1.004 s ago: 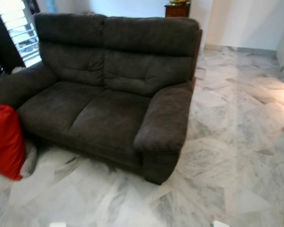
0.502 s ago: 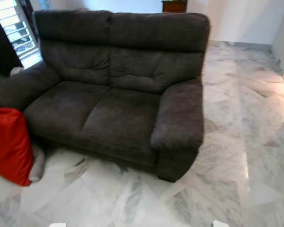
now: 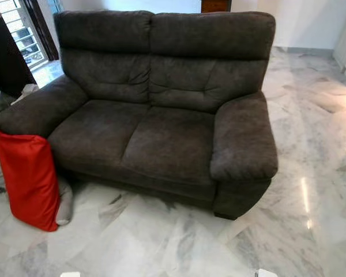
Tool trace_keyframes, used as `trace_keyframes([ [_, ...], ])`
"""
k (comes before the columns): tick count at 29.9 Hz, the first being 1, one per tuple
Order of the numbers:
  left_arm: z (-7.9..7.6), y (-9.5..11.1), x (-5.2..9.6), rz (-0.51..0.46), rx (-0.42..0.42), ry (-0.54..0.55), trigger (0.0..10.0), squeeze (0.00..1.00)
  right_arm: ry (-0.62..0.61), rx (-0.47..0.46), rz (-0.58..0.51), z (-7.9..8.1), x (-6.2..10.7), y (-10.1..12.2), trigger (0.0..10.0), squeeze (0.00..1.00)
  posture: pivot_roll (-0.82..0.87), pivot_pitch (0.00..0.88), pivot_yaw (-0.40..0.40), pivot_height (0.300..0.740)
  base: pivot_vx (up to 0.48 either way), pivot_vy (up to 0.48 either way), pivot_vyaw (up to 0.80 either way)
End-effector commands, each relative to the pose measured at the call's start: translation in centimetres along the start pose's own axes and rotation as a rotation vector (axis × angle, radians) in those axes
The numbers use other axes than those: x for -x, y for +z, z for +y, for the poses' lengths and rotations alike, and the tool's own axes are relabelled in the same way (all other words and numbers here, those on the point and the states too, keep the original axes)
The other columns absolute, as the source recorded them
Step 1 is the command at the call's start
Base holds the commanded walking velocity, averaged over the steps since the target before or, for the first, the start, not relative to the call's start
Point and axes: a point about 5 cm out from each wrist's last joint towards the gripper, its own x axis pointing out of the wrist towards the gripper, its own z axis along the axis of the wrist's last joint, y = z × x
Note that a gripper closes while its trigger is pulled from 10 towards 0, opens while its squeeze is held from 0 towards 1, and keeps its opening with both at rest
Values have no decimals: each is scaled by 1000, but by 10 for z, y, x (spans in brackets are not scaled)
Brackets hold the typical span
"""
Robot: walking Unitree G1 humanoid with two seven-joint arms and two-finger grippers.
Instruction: Move the pillow to the sofa from floor
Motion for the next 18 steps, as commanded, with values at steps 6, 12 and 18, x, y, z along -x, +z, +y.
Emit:
trace_keyframes([
  [6,1,-14,3,50,17,7,10000,0,15,15,0,4,-1,1,10000,0,53,71,29,740,0,476,0],
  [12,0,-14,3,50,23,9,10000,0,23,28,-6,5,-1,4,10000,0,56,62,23,740,0,476,0],
  [18,-1,-14,3,50,33,7,10000,0,27,33,-6,6,-1,5,10000,0,52,48,24,740,0,476,0],
])
